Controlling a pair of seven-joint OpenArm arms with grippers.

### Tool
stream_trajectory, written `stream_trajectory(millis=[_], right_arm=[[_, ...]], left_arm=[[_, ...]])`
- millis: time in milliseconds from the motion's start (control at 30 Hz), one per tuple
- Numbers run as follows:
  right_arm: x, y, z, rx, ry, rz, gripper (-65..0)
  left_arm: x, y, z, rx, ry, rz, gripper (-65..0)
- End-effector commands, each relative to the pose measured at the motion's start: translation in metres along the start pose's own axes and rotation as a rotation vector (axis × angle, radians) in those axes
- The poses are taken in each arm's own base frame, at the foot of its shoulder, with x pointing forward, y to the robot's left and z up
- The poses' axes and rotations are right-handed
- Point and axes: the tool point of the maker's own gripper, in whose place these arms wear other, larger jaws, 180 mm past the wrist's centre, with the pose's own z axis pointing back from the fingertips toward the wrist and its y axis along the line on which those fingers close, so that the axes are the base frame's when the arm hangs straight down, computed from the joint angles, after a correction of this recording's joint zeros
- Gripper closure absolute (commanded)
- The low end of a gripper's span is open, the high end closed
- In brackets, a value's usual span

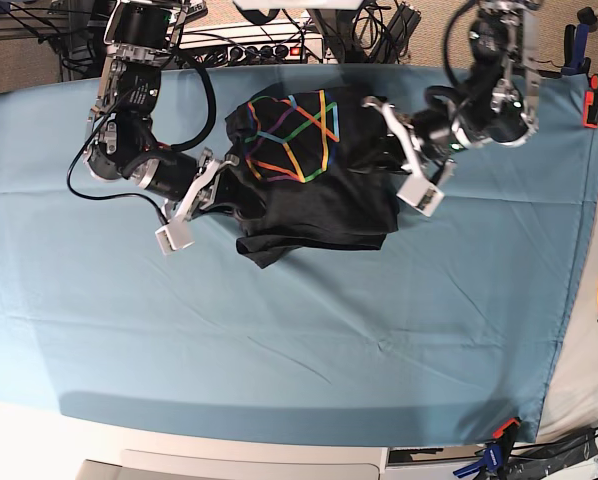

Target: Fold the T-shirt properly

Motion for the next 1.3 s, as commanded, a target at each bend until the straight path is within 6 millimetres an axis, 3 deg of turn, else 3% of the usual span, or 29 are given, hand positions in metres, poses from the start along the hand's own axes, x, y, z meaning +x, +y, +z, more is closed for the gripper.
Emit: stream_trajectory(millis=[0,367,833,1033,1267], right_arm=[[0.019,0.006,0.001,0.024,-0.064,0.019,0.0],[0.013,-0.025,-0.024,-0.01,-0.069,-0.082,0.0],[0.066,-0.058,-0.054,-0.012,-0.095,-0.106,0.0],[0.063,-0.099,-0.069,-0.144,-0.061,-0.102,0.0],[0.066,-0.103,-0.073,-0.151,-0.064,-0.108,0.0]], left_arm=[[0.01,-0.009,0.001,-0.03,-0.044,-0.009,0.0],[-0.005,-0.025,-0.01,-0.063,0.001,-0.021,0.0],[-0.018,-0.026,-0.012,-0.058,0.031,-0.009,0.0],[-0.022,-0.027,-0.011,-0.061,0.037,-0.006,0.0],[-0.03,-0.012,-0.011,0.022,0.083,-0.046,0.0]])
